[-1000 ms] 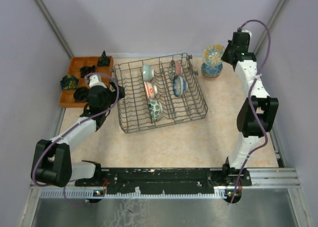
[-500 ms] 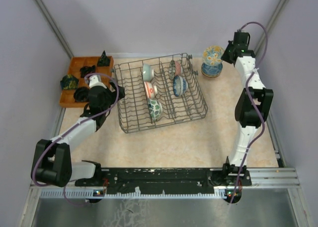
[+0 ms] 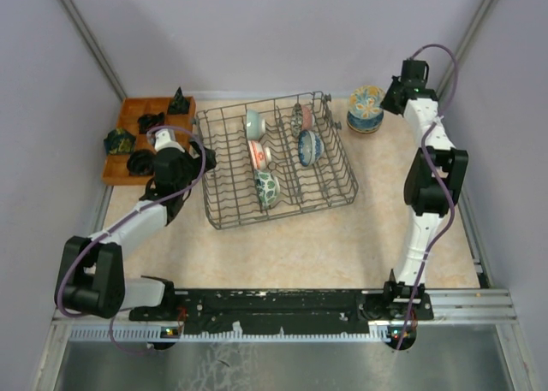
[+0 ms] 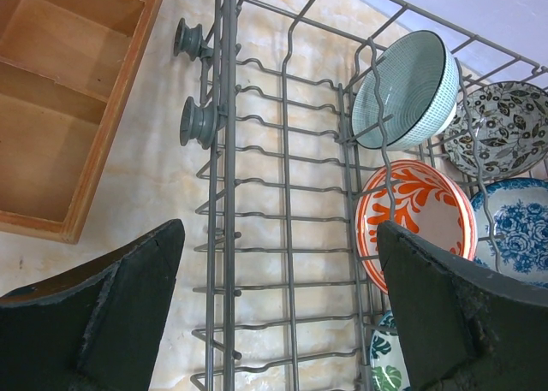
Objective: Unload the bowls from the dish rack
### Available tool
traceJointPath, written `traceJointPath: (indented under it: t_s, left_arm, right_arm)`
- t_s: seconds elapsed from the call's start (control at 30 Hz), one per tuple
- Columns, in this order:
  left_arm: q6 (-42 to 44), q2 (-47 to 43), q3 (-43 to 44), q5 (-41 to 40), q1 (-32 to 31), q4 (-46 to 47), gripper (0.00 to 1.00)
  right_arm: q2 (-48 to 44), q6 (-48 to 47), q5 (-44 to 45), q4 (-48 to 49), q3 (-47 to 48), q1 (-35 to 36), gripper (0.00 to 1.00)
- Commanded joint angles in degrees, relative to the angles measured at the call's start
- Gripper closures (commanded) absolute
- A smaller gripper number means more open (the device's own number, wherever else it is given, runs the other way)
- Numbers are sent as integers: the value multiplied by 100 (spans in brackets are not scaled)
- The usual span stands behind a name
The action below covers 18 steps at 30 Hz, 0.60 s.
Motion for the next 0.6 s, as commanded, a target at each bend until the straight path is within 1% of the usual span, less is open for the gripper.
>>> traceJointPath:
  t_s: [0.0,0.57]
  left_arm:
    - [-33,62,-13,52,-2,189,1]
    - [-5,71,-3,112,-2,252,1]
  right_arm:
    - [-51,100,-203,487,161,-94,100]
    - [167,142,-468,570,9,-211,100]
